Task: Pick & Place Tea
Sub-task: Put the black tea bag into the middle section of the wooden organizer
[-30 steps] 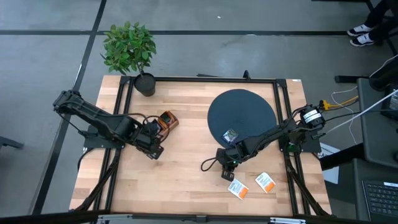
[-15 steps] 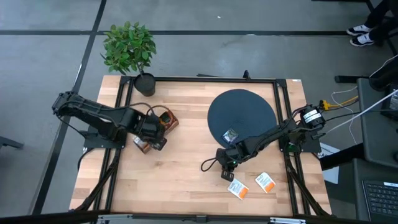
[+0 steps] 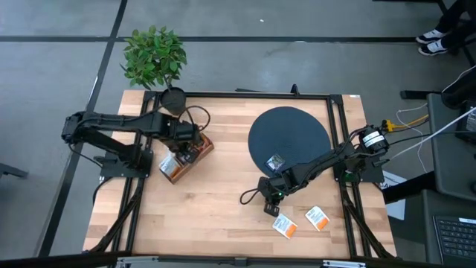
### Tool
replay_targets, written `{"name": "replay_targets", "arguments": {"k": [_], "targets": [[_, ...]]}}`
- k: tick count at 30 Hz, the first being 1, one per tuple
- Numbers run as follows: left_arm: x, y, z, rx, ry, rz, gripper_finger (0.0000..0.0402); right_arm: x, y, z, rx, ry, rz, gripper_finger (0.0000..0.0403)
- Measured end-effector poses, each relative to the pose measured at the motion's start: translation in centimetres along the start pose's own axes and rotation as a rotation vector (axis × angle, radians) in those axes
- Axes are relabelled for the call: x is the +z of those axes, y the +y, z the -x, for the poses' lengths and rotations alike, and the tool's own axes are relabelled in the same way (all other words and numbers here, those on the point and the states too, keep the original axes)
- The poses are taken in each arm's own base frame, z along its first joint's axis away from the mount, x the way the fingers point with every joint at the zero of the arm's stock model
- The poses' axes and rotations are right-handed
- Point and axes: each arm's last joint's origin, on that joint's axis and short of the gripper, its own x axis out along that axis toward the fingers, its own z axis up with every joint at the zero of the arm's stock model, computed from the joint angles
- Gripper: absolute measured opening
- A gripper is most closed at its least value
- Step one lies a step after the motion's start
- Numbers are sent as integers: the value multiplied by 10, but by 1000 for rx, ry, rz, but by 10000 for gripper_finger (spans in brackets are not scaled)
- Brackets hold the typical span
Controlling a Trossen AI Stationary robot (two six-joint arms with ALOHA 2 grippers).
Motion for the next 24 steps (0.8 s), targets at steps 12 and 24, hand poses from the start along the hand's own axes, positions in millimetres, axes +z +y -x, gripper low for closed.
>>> {"name": "replay_targets", "arguments": {"k": [12, 24], "targets": [[4, 15, -20, 43, 61, -24, 2, 0, 0, 0, -7, -7, -2, 9], [14, 20, -26, 37, -1, -36, 2, 1, 0, 0, -9, -9, -2, 9]]}}
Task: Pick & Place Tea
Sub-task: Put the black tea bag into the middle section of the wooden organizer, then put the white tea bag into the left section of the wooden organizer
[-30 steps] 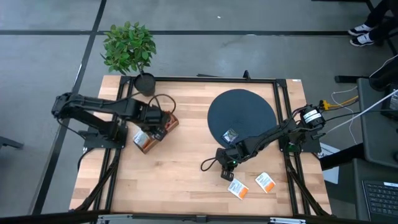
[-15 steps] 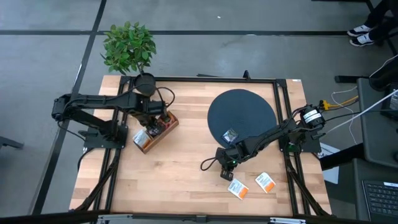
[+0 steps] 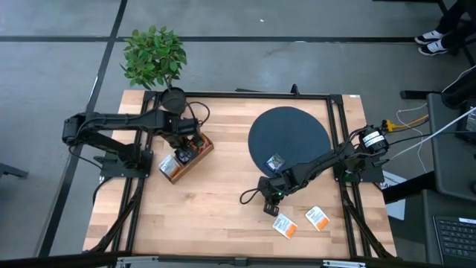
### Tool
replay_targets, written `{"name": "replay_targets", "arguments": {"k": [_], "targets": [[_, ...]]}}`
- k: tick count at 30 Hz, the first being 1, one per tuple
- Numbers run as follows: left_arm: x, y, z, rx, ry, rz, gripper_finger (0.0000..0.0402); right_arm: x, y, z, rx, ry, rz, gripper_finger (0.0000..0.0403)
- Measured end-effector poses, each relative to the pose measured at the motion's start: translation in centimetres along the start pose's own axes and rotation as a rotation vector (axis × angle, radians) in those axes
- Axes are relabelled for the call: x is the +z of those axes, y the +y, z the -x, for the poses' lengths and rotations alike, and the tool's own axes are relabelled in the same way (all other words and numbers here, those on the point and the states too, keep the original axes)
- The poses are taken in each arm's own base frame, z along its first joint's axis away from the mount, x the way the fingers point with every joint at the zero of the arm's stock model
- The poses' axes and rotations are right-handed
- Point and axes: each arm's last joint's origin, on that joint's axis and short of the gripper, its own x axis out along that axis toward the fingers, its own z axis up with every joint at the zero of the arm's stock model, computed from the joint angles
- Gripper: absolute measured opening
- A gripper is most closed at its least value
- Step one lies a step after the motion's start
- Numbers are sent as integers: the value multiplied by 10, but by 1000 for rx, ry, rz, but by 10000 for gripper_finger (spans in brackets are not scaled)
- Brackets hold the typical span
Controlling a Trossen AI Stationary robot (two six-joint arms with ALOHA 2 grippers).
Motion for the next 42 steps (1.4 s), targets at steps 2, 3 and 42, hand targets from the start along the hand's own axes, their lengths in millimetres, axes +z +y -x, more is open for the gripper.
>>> {"name": "replay_targets", "arguments": {"k": [2, 3, 42], "targets": [[2, 2, -1, -7, 13, -1, 2, 0, 0, 0, 0, 0, 0, 9], [3, 2, -1, -9, 18, -4, 2, 0, 0, 0, 0, 0, 0, 9], [2, -2, -1, -82, 61, 111, 64, -3, 1, 0, -6, 19, 8, 9]]}}
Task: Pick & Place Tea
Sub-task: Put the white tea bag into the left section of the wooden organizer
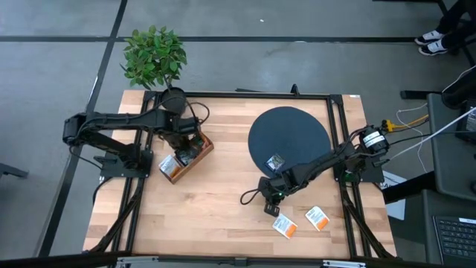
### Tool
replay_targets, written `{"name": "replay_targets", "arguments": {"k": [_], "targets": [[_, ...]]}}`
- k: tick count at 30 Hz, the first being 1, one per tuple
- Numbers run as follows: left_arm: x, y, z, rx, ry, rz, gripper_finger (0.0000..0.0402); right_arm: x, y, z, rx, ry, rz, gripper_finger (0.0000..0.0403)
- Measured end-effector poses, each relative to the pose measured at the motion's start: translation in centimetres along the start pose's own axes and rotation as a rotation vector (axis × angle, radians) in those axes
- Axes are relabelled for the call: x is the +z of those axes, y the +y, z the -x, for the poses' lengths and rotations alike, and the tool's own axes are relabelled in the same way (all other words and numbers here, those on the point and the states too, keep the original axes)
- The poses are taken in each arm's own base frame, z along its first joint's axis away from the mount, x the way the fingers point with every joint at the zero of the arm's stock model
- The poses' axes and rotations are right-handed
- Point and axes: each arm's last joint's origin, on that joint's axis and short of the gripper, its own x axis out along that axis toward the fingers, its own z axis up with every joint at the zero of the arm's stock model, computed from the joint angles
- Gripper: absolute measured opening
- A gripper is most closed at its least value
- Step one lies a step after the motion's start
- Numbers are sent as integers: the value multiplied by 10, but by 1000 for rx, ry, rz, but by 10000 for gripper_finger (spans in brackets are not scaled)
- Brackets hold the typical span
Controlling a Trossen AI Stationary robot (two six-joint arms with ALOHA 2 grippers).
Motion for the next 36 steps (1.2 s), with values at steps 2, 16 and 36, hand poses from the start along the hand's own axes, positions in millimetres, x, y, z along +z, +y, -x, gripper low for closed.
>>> {"name": "replay_targets", "arguments": {"k": [2, 16, 36], "targets": [[-5, -9, 0, -59, 14, -15, 63, -3, 3, 0, -5, 1, 7, 9], [-58, -102, 4, -500, -282, -88, 65, -22, 15, 37, -29, 49, 72, 9], [-77, -199, -89, -766, -245, -375, 59, -71, 58, 111, 151, 3, -369, 9]]}}
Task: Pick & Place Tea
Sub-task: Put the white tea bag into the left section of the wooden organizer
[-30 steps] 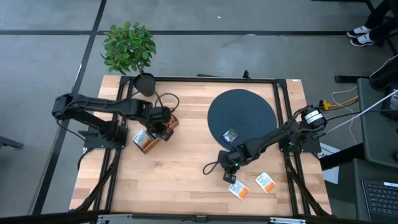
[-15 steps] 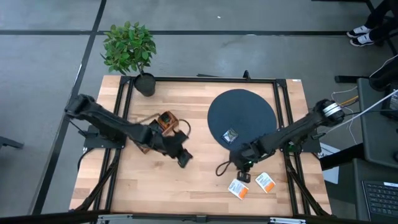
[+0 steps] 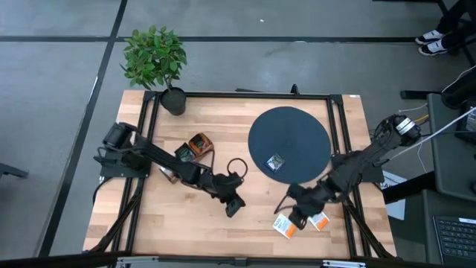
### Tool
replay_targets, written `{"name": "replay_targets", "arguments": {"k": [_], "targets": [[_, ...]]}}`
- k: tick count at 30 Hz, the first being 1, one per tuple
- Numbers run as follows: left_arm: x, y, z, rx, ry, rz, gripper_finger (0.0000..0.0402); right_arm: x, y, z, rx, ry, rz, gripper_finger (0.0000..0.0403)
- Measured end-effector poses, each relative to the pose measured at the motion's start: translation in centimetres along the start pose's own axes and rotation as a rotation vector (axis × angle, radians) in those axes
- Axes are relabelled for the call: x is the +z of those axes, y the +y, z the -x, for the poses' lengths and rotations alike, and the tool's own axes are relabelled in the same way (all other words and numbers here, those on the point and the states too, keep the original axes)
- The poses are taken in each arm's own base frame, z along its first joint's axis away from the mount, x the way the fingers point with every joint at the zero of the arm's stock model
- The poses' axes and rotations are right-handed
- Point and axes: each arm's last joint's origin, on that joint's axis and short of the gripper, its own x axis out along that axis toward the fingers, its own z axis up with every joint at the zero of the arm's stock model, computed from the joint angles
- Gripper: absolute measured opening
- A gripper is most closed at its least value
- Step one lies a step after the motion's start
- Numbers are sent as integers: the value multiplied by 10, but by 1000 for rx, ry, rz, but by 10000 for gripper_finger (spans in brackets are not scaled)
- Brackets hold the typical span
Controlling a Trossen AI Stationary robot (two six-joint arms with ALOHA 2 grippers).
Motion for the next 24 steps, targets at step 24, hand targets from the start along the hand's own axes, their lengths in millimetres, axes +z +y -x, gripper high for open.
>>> {"name": "replay_targets", "arguments": {"k": [24], "targets": [[-13, 8, -27, 101, 115, 73, 59, -38, -9, -110, -180, 75, -313, 9]]}}
